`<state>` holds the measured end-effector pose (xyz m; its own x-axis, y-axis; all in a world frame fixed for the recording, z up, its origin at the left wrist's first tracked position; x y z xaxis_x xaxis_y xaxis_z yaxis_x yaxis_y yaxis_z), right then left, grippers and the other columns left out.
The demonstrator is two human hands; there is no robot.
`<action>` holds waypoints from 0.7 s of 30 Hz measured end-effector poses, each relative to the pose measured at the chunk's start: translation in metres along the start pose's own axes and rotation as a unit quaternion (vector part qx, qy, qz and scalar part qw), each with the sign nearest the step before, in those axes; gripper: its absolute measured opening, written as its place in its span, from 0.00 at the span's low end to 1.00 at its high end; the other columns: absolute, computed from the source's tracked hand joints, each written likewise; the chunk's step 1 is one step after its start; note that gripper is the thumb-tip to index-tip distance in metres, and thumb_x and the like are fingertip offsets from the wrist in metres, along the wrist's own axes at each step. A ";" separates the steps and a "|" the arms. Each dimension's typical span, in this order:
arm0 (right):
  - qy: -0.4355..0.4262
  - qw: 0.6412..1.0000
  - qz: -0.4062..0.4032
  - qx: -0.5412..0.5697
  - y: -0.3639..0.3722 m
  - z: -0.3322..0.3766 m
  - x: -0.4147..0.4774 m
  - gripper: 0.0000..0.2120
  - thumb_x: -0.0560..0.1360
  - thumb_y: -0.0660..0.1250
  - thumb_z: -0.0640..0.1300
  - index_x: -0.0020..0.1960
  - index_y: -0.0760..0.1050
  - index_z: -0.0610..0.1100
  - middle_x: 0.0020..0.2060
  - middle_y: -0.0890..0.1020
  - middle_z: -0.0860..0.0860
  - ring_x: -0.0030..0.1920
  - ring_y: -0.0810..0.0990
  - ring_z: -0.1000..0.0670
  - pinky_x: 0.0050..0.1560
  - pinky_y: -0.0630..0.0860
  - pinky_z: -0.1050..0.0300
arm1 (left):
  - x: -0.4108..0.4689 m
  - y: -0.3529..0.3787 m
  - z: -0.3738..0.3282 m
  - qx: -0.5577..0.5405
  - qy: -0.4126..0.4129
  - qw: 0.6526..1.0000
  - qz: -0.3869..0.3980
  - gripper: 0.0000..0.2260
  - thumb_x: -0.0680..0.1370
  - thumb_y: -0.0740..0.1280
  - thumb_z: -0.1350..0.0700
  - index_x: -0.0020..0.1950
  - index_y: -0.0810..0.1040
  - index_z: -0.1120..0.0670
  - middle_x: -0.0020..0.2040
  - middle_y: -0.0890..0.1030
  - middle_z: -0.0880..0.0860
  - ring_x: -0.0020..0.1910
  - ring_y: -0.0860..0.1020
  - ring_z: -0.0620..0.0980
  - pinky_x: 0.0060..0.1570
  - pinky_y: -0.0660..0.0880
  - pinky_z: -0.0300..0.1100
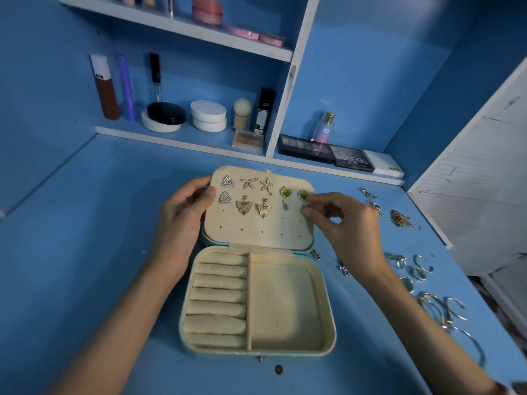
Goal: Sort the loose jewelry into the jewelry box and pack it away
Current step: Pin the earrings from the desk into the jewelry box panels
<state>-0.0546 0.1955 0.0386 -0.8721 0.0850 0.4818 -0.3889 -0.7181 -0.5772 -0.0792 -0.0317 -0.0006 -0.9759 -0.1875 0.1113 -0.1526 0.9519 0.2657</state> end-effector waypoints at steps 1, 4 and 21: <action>0.000 1.000 0.001 0.001 0.000 0.000 0.000 0.07 0.69 0.73 0.35 0.47 0.82 0.42 0.35 0.82 0.51 0.40 0.78 0.54 0.43 0.75 0.70 | 0.000 0.000 0.000 -0.001 0.000 1.000 0.000 0.11 0.78 0.63 0.64 0.48 0.80 0.49 0.39 0.83 0.43 0.39 0.79 0.35 0.39 0.74 0.28; -0.002 1.000 0.004 -0.013 0.001 0.001 0.000 0.05 0.69 0.73 0.35 0.44 0.82 0.41 0.35 0.81 0.53 0.39 0.78 0.57 0.42 0.74 0.71 | 0.000 0.000 0.001 -0.003 -0.001 1.000 0.001 0.11 0.78 0.63 0.64 0.49 0.80 0.49 0.40 0.83 0.42 0.40 0.79 0.35 0.40 0.74 0.28; 0.008 0.999 -0.033 -0.037 0.003 -0.002 -0.002 0.06 0.69 0.73 0.36 0.46 0.83 0.41 0.35 0.80 0.52 0.38 0.77 0.59 0.40 0.73 0.72 | 0.000 0.000 0.001 0.002 -0.003 1.000 0.003 0.11 0.78 0.63 0.64 0.50 0.80 0.50 0.44 0.83 0.45 0.40 0.79 0.35 0.40 0.74 0.28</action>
<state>-0.0548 0.1952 0.0347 -0.8480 0.1414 0.5108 -0.4661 -0.6578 -0.5917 -0.0794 -0.0317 -0.0015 -0.9776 -0.1812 0.1069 -0.1482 0.9538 0.2613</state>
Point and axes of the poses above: each hand's wrist, its own x-axis towards the middle knuckle, its own y-axis out of the palm, z = x × y, the point moved 4 cm from there along x, towards the middle knuckle
